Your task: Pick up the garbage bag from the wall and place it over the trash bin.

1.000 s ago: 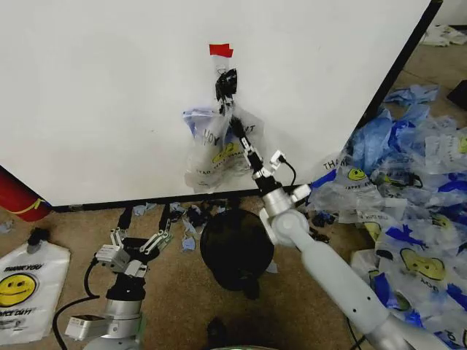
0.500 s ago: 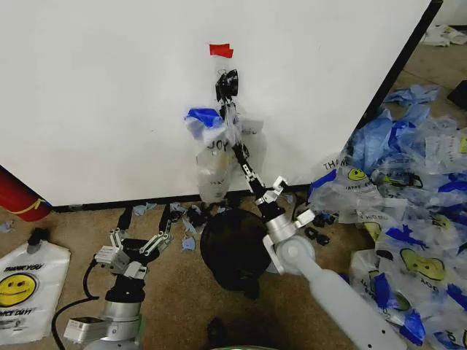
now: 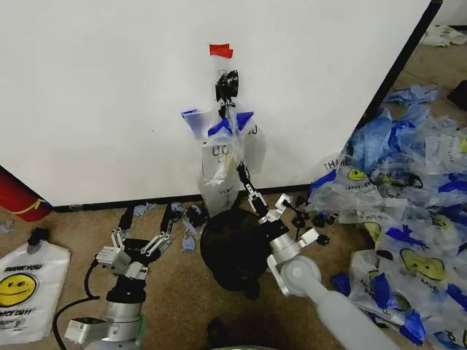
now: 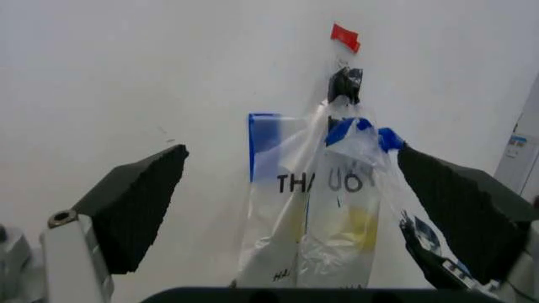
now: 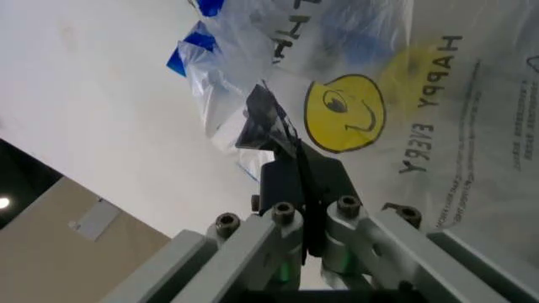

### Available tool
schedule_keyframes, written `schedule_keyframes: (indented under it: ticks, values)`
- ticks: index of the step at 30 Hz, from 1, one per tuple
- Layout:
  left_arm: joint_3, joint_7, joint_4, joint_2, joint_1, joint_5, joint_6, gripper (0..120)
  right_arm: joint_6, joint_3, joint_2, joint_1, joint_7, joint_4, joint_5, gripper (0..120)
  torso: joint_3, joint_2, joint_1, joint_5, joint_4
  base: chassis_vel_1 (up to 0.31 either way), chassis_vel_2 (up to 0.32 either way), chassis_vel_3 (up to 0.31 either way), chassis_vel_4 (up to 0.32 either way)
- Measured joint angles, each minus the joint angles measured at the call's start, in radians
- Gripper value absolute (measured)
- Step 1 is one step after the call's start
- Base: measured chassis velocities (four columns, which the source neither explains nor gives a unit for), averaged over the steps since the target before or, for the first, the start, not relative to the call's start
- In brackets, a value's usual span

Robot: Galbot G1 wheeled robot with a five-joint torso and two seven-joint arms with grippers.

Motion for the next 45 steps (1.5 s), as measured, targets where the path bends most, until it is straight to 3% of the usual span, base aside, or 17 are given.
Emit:
schedule_keyframes:
  ticks: [34, 45]
  values:
    - [0.013, 0.003, 0.018, 0.000, -0.009, 0.006, -0.002, 98, 0.008, 0.035, -0.107, -0.232, -0.034, 0.144, -0.063, 0, 0.000, 0.000, 0.000, 0.0002, 0.0000, 0.000, 0.000, 0.000, 0.000]
    - [0.009, 0.005, 0.005, -0.003, 0.000, 0.012, -0.008, 99, -0.015, 0.068, -0.189, -0.275, -0.097, 0.204, -0.060, 0, 0.000, 0.000, 0.000, 0.0001, -0.0001, 0.000, 0.000, 0.000, 0.000]
